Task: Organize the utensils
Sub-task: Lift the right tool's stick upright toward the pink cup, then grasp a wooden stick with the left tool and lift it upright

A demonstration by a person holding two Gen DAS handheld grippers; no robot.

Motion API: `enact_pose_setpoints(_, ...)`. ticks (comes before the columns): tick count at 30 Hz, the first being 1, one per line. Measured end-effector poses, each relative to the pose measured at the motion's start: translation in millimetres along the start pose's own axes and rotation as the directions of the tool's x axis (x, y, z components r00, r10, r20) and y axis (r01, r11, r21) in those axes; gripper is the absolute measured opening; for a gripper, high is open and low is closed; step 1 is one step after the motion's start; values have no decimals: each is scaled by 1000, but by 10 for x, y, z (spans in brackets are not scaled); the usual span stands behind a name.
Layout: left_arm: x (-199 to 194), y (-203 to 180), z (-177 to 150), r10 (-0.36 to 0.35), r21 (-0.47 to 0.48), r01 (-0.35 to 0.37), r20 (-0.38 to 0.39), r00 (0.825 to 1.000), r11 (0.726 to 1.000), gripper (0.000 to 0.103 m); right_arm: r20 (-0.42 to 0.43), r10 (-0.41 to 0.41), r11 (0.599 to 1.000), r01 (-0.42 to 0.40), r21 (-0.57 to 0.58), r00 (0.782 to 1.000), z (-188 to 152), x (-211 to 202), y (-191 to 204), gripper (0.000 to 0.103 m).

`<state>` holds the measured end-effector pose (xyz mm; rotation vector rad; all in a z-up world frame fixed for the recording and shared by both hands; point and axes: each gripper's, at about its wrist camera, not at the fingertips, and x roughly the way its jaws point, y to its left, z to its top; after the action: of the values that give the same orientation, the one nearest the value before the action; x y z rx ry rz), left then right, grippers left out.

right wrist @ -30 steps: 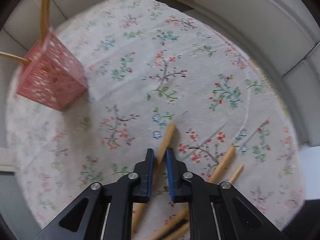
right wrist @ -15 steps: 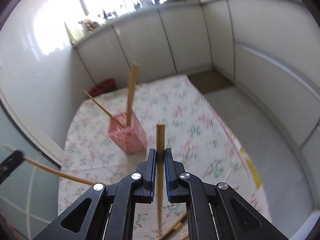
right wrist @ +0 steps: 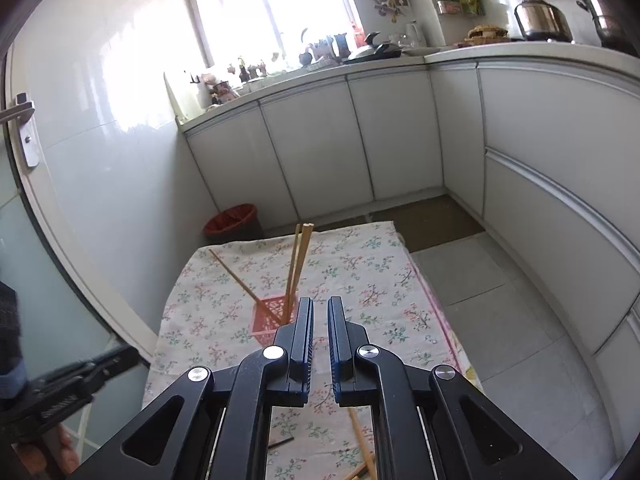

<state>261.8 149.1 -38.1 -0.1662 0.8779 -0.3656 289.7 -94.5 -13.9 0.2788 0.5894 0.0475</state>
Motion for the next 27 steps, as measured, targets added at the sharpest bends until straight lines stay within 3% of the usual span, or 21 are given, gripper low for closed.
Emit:
enact_pose_setpoints(1,56,51,-36,5,-16,-6,-36,999,1000,11,-15,3,1000,-3,5,1000,-11,24,-27,8)
enact_pose_setpoints(2,165,109,-99,17,-15,-18,-104,994,1000,24,-51,0,1000,0,-5,999,-30,92,-51,8)
enact_pose_setpoints(3,265,128,-150,27,0,-27,-167,986,1000,45,-102,-9,1000,7,-24,995,-67,183,-75,9)
enact_pose_setpoints(4,387,160,-218,44,10,-43,-233,971,999,51,-163,-13,999,7,-36,987,-109,307,-106,11)
enact_pose_setpoints(6,602,205,-368,86,52,-73,-306,948,996,51,-299,14,999,-24,-30,954,-260,599,-203,30)
enact_pose_setpoints(8,858,177,-512,121,151,-68,-373,920,986,53,-393,44,999,-45,8,918,-421,850,-318,40)
enact_pose_setpoints(11,1176,100,-675,235,319,-102,-415,879,942,53,-463,79,995,-44,86,883,-652,1021,-497,41)
enact_pose_setpoints(14,1502,151,-740,332,422,-135,-438,835,897,53,-472,97,992,-45,120,876,-871,1001,-593,43)
enact_pose_setpoints(16,1661,275,-685,351,417,-149,-468,811,897,53,-470,84,993,-37,109,879,-936,1017,-597,46)
enact_pose_setpoints(18,1782,331,-633,352,416,-144,-483,802,898,53,-486,77,996,-41,84,871,-1004,1052,-581,47)
enact_pose_setpoints(21,1959,369,-629,345,424,-107,-536,770,899,53,-504,60,998,-37,57,861,-1066,1122,-569,47)
enact_pose_setpoints(24,2105,374,-656,359,450,-94,-552,752,888,54,-516,59,998,-38,51,854,-1097,1169,-591,48)
enact_pose_setpoints(25,2110,379,-621,342,435,-91,-546,765,896,54,-516,54,998,-36,45,855,-1105,1177,-596,48)
enact_pose_setpoints(27,2165,417,-595,331,408,-94,-562,758,908,51,-518,47,999,-31,40,854,-1112,1198,-602,48)
